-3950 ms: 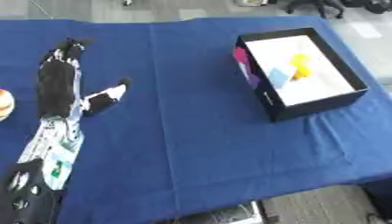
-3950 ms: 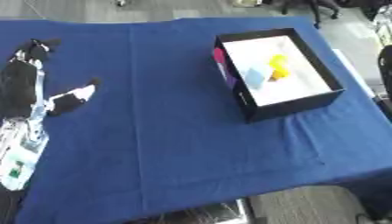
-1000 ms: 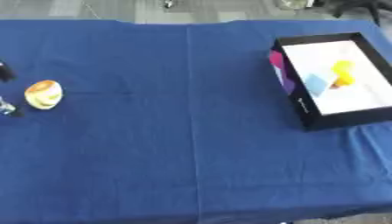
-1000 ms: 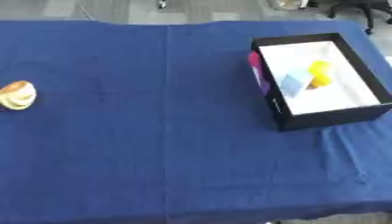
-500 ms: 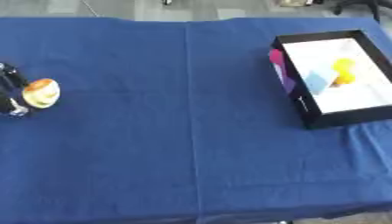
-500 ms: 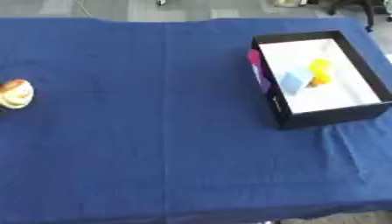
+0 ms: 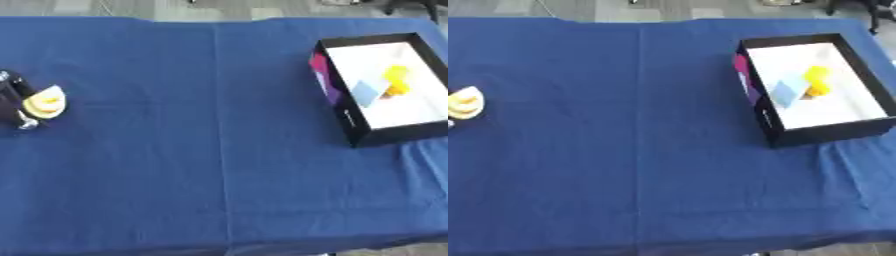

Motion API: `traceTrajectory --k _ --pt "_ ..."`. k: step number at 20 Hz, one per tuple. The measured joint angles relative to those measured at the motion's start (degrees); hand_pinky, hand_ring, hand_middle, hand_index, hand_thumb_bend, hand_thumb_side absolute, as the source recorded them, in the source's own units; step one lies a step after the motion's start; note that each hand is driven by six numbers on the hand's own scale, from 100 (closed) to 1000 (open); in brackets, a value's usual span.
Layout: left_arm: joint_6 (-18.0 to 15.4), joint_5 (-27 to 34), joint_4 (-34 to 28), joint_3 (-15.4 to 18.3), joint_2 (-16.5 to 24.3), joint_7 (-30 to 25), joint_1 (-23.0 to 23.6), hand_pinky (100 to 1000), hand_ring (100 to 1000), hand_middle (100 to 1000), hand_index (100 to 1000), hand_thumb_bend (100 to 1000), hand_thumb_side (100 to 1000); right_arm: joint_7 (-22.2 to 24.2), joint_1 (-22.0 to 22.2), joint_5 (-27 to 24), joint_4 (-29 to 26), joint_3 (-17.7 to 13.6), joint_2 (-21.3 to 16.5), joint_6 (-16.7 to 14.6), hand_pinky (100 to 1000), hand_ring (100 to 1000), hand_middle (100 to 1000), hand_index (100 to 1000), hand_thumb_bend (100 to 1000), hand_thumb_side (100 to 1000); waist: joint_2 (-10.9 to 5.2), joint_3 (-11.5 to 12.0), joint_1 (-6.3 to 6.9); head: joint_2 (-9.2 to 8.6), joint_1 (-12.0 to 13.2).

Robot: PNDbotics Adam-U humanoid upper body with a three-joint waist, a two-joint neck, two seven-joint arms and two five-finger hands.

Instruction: Pick up the objects with one hand, pass them to the other hand, and then place them into the box on the other side of the table.

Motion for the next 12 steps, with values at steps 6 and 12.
traceTrajectory --k 6,12 --pt "0.5 0.0 -0.6 0.2 -0.1 3.3 -0.5 755 681 628 723 511 100 0.8 -0.1 0.5 1.0 0.0 0.2 -0.4 828 1000 1000 1000 100 445 0.36 -0.4 0.0 0.0 0.3" --pt "-0.4 0.0 0.2 0.2 -1.1 2.3 -0.5 781 716 681 772 710 100 1.3 -0.5 0.9 1.4 0.0 0.6 -0.3 830 1000 1000 1000 100 438 0.56 -0.7 0.0 0.0 0.5"
